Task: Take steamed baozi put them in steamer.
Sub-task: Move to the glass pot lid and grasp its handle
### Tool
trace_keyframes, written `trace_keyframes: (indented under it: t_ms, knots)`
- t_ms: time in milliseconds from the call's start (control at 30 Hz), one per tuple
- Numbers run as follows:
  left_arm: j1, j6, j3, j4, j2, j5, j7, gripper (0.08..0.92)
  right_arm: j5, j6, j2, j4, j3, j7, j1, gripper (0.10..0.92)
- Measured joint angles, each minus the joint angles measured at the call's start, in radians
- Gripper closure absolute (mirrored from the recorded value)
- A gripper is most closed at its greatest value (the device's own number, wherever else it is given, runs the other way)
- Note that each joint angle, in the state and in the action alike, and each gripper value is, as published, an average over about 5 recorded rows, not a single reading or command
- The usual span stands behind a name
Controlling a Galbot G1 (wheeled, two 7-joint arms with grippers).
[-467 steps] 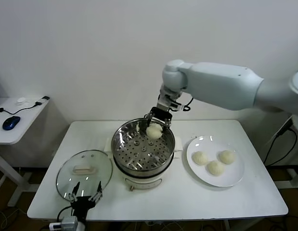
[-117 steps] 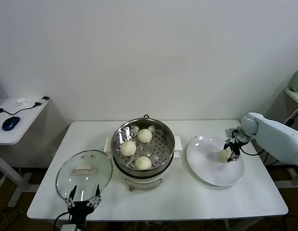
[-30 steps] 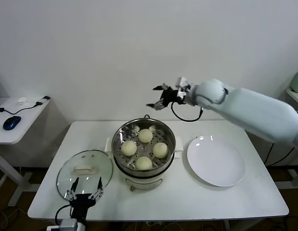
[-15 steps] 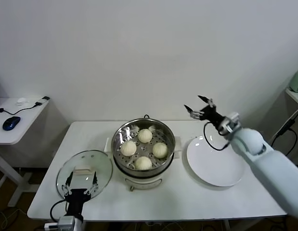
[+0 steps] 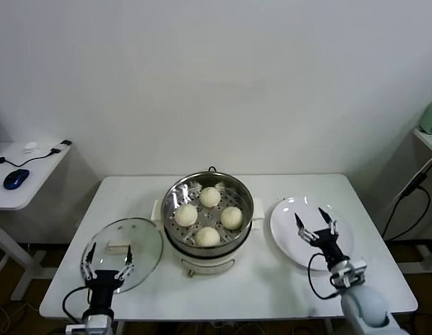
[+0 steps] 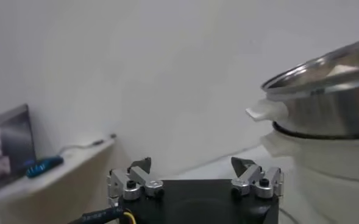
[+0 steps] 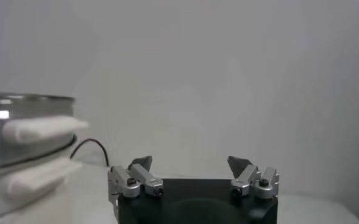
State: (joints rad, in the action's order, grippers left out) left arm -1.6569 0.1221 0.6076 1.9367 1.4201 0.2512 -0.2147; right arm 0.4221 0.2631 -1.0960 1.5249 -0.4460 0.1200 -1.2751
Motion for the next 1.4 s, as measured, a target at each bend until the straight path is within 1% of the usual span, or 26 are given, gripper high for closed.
trace_keyframes:
  t_ms: [133,267,433,600,900,1400]
  knots:
    - [0.009,0.037,0.014,-0.039,-0.019,0.141,-0.055,0.177,-0.027,0.017,-0.051,0.005,-0.033,-0.012,-0.062,0.203]
    - [0.012,0.057,0.037,-0.092,-0.045,0.356,-0.114,0.177,-0.045,0.029,-0.088,0.016,-0.055,-0.022,-0.111,0.203]
    - [0.026,0.044,0.056,-0.166,-0.068,0.623,-0.167,0.177,-0.058,0.041,-0.121,0.024,-0.075,-0.033,-0.151,0.203]
    - [0.06,0.022,0.063,-0.241,-0.074,0.817,-0.2,0.177,-0.068,0.049,-0.138,0.037,-0.093,-0.038,-0.184,0.203]
    - [0.141,-0.022,0.06,-0.35,-0.068,1.016,-0.217,0.177,-0.079,0.057,-0.159,0.059,-0.116,-0.043,-0.224,0.203]
    - [0.269,-0.091,0.044,-0.475,-0.07,1.129,-0.198,0.177,-0.088,0.066,-0.179,0.078,-0.142,-0.046,-0.259,0.203]
